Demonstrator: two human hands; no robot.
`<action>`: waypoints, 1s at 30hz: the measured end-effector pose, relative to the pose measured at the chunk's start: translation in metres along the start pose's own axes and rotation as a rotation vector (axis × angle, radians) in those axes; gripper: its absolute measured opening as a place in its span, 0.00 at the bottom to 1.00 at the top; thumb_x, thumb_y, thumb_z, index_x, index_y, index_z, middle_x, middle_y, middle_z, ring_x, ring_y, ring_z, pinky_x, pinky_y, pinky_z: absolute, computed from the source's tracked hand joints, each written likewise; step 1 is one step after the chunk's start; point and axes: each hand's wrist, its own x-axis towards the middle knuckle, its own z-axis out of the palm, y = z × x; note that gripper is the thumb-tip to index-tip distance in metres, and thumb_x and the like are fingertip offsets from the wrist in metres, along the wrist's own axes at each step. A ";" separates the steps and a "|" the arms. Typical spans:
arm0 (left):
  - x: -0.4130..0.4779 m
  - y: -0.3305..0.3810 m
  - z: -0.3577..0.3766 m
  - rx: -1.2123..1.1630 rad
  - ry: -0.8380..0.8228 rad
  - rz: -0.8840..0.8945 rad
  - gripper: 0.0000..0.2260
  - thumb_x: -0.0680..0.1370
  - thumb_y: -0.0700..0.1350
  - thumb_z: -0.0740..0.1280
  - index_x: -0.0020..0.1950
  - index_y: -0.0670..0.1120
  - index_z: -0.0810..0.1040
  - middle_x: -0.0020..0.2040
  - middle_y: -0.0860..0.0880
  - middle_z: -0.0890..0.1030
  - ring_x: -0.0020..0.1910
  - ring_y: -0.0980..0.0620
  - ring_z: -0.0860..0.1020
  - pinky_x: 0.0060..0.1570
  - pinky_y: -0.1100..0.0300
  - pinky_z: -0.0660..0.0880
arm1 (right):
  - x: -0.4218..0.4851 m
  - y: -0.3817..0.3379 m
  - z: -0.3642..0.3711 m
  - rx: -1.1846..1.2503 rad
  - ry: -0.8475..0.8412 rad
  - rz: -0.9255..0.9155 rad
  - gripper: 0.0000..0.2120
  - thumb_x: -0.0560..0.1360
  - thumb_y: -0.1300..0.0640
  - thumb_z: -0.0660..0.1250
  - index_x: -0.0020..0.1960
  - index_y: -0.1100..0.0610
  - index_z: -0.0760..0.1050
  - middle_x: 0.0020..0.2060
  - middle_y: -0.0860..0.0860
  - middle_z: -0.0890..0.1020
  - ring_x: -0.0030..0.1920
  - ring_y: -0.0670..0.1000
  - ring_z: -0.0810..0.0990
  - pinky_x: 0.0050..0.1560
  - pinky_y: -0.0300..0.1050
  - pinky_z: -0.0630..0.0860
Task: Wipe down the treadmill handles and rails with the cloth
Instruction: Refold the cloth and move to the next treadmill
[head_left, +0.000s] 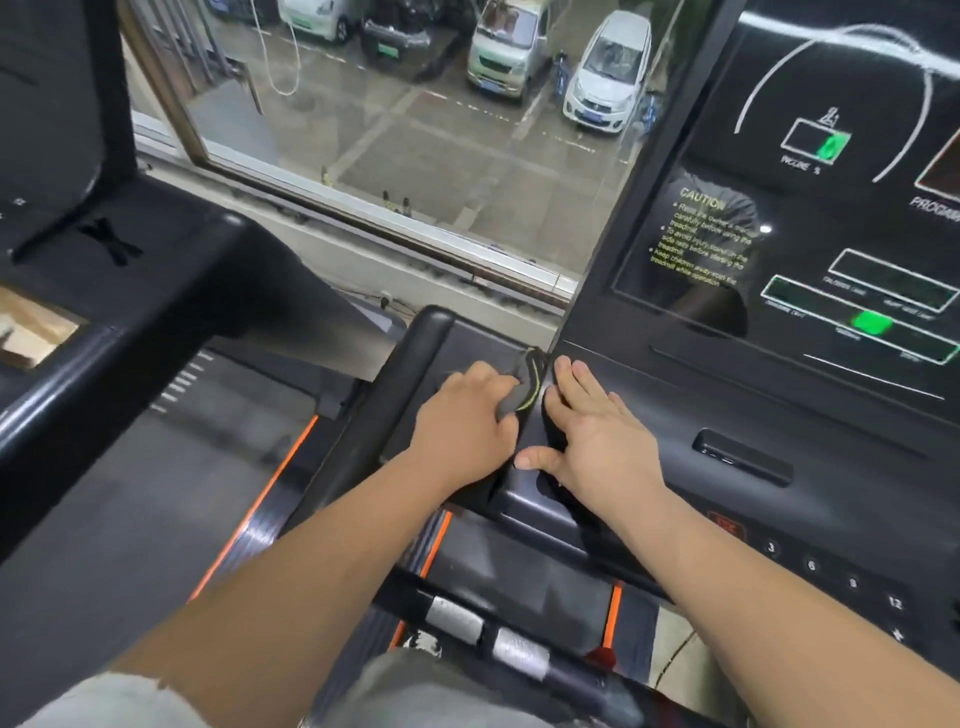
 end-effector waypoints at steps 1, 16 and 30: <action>-0.006 0.001 -0.004 -0.014 -0.026 -0.020 0.14 0.77 0.48 0.62 0.61 0.51 0.79 0.59 0.47 0.76 0.58 0.42 0.75 0.53 0.46 0.78 | -0.001 0.002 -0.001 -0.016 -0.006 -0.011 0.47 0.74 0.26 0.59 0.83 0.52 0.54 0.83 0.46 0.39 0.82 0.46 0.37 0.82 0.52 0.49; -0.119 0.050 -0.009 -0.223 0.001 -0.570 0.08 0.73 0.50 0.63 0.36 0.48 0.70 0.38 0.52 0.76 0.42 0.46 0.77 0.40 0.56 0.70 | -0.029 -0.013 0.001 0.338 -0.057 -0.176 0.30 0.82 0.51 0.63 0.82 0.51 0.59 0.82 0.49 0.59 0.82 0.48 0.54 0.80 0.48 0.55; -0.112 -0.005 -0.083 -0.070 0.506 -0.503 0.09 0.78 0.53 0.63 0.40 0.50 0.71 0.49 0.46 0.76 0.45 0.44 0.75 0.42 0.51 0.73 | 0.008 -0.045 -0.030 0.229 -0.161 -0.185 0.50 0.68 0.45 0.81 0.82 0.52 0.58 0.80 0.50 0.63 0.79 0.52 0.62 0.75 0.48 0.64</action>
